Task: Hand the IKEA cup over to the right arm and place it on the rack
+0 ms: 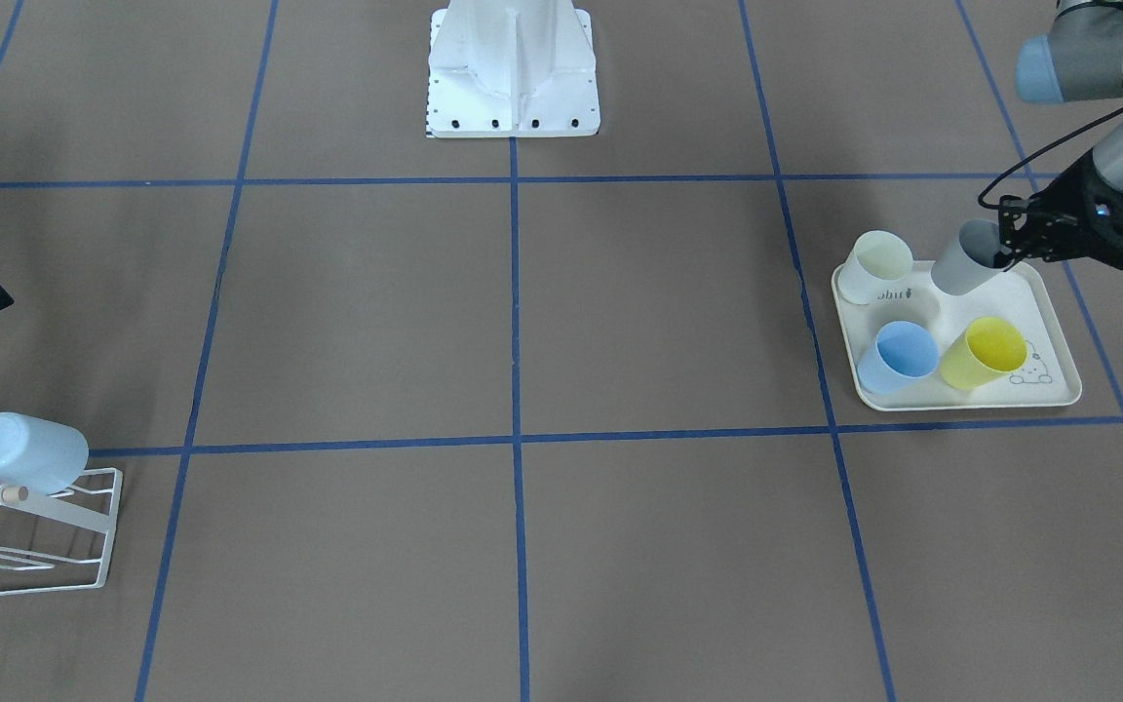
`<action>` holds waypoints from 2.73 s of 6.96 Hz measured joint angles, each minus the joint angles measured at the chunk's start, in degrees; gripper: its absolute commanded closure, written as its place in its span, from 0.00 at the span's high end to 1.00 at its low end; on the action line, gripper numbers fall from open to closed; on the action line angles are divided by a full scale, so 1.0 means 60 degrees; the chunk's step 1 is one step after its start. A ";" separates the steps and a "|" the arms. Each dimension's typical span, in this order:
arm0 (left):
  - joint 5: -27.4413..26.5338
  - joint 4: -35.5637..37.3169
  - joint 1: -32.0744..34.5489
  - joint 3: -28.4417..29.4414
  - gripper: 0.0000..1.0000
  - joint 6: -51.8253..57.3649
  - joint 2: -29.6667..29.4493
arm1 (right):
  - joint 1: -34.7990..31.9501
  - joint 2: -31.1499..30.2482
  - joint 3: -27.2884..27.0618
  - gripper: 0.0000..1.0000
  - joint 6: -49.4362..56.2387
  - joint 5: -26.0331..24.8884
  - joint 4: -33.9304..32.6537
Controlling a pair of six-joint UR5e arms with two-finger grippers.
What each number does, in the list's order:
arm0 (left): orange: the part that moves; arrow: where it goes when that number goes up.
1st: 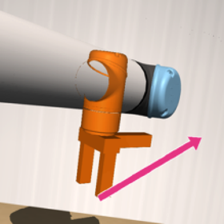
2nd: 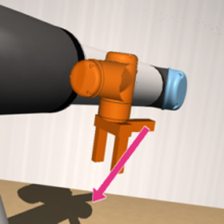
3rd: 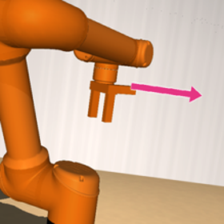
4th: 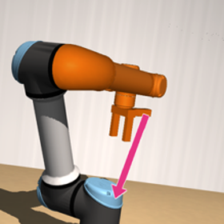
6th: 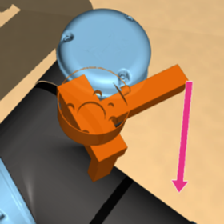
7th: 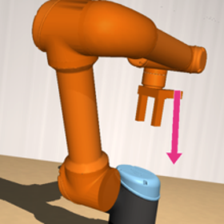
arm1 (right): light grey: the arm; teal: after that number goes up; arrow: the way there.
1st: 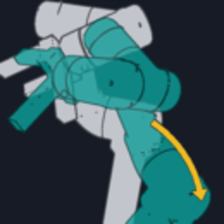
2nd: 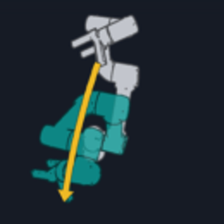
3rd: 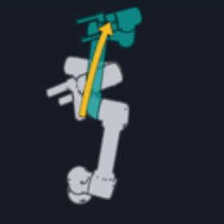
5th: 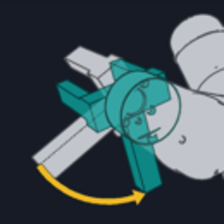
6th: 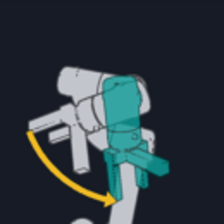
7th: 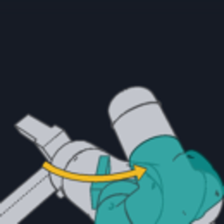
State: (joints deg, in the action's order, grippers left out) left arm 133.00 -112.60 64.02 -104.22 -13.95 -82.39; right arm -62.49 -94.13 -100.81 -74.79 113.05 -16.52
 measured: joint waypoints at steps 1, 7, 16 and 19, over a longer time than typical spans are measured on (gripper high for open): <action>-0.0051 0.1361 0.0264 -0.0751 0.00 0.0187 -0.0386 | 0.0000 0.0000 -0.0004 1.00 -0.0001 0.0004 0.0000; 0.0057 0.2907 -0.0697 -0.2377 0.00 -0.4726 -0.3624 | 0.0391 0.0530 -0.0013 1.00 -0.0887 -0.0112 -0.0016; -0.3934 -1.0459 -0.3303 0.1904 0.00 -1.7513 -0.6019 | 0.4155 0.3803 -0.0753 0.99 -0.9596 -0.3368 0.0003; -0.4955 -1.1136 -0.3906 0.2344 0.00 -1.8185 -0.6600 | 0.4645 0.4387 -0.0820 0.99 -1.0872 -0.4380 0.0011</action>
State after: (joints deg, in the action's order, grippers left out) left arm 103.27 -179.41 40.58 -90.16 -123.06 -121.99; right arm -34.62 -67.81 -105.73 -140.02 86.77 -16.46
